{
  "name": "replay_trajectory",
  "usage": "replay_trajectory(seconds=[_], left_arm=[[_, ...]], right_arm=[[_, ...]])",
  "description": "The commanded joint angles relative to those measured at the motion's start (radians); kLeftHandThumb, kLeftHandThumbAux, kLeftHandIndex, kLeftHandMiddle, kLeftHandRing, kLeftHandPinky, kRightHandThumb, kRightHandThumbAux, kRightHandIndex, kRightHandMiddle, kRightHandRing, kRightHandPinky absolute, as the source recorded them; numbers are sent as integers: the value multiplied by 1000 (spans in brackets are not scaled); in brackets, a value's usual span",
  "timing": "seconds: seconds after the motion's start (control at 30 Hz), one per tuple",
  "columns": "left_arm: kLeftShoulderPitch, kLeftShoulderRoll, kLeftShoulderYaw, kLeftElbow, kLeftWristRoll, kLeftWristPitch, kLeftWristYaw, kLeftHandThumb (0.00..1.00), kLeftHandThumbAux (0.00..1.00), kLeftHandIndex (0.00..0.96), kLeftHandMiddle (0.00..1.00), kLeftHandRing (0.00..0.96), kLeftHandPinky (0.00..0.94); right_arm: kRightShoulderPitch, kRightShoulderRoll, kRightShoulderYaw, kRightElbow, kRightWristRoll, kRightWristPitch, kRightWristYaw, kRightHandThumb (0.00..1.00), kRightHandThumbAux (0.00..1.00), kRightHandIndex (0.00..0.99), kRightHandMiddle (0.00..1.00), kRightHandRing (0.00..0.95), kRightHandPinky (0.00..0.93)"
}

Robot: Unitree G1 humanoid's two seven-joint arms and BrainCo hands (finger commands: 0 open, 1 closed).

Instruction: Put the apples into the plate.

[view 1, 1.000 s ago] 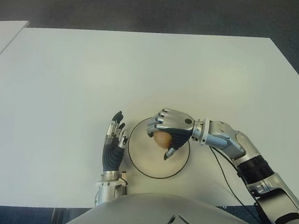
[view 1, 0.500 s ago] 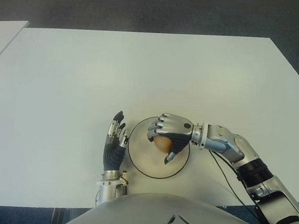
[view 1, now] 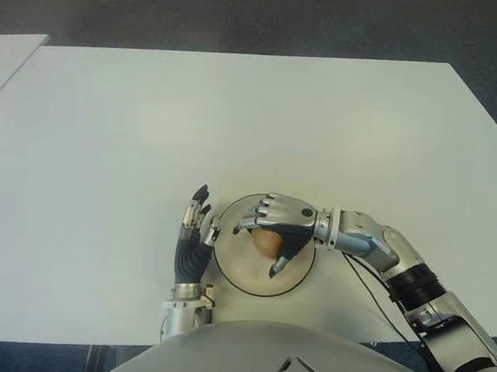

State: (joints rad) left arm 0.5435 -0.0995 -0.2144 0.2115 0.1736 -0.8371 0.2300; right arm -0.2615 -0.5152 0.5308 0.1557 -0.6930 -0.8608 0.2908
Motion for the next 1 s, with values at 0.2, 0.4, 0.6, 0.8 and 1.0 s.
replay_trajectory(seconds=[0.2,0.4,0.6,0.8,1.0], left_arm=[[-11,-26,13,-9,13,29,23,53,557,17,2,0,17],[-11,-25,20,-6,-2,29,25,63,553,16,0,0,3],[-6,-23,38,3,41,27,54,41,541,9,0,0,0],[4,-20,29,-2,11,24,38,30,540,5,0,0,0],[12,-19,27,-9,-13,20,29,33,542,12,0,0,0]], right_arm=[[-11,-59,-5,-22,28,-11,67,64,318,3,3,2,2],[-1,-53,-11,-26,18,-8,42,50,294,0,0,0,0],[-11,-49,-23,-38,36,2,39,44,278,0,0,0,0],[-9,-53,-34,-53,66,6,50,40,260,0,0,0,0],[7,-56,-59,-81,86,13,46,43,250,0,0,0,0]])
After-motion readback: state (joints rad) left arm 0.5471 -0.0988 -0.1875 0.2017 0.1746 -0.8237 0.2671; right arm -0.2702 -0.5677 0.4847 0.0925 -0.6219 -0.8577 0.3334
